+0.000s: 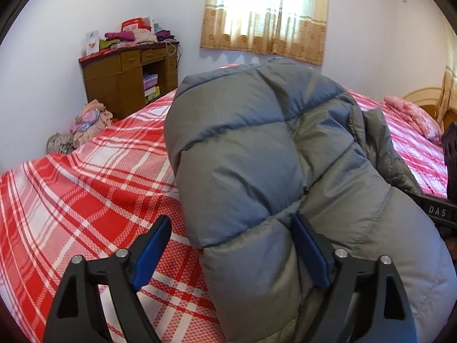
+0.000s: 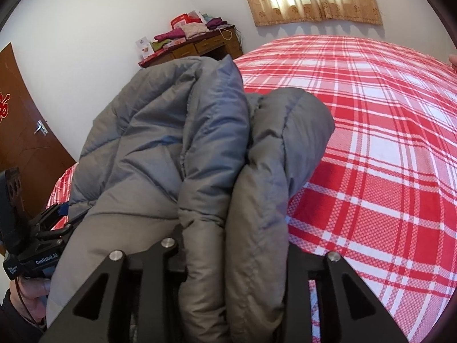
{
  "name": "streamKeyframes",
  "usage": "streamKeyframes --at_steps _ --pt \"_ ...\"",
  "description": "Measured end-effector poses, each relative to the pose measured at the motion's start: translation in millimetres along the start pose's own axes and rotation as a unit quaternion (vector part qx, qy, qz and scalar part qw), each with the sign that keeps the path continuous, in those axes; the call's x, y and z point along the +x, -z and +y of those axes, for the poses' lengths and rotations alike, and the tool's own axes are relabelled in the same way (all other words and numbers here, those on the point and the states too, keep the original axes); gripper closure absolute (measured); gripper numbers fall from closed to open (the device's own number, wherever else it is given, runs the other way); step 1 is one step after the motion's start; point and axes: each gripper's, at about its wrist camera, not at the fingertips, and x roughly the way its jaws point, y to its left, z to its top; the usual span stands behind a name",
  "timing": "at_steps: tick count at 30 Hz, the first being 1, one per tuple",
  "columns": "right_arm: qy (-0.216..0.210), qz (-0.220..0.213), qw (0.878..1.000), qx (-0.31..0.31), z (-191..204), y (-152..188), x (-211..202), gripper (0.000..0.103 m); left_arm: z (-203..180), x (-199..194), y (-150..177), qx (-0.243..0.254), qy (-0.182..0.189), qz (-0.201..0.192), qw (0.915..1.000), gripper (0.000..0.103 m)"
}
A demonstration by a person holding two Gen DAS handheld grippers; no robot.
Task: Fold large clothes
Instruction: 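Open both tools and release the folded jacket on the bed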
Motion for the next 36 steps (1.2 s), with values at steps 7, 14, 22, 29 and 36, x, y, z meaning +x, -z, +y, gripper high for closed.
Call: streamKeyframes --at_steps 7,14,22,29,36 --pt "0.012 0.0 1.0 0.0 -3 4 4 0.06 0 7 5 -0.023 -0.001 -0.001 0.9997 0.006" --pt "0.022 0.002 1.0 0.004 -3 6 6 0.053 0 9 5 -0.033 -0.011 -0.002 0.9994 0.004" --pt "0.079 -0.008 0.996 -0.033 16 -3 -19 0.035 -13 -21 -4 -0.009 -0.076 -0.014 0.997 0.003" --pt "0.121 -0.083 0.987 -0.06 49 -3 -108 0.022 -33 -124 -17 -0.002 -0.082 -0.095 0.9921 0.003" --pt "0.15 -0.149 0.974 -0.084 91 10 -182 0.014 -50 -190 -20 0.007 -0.079 -0.147 0.986 0.003"
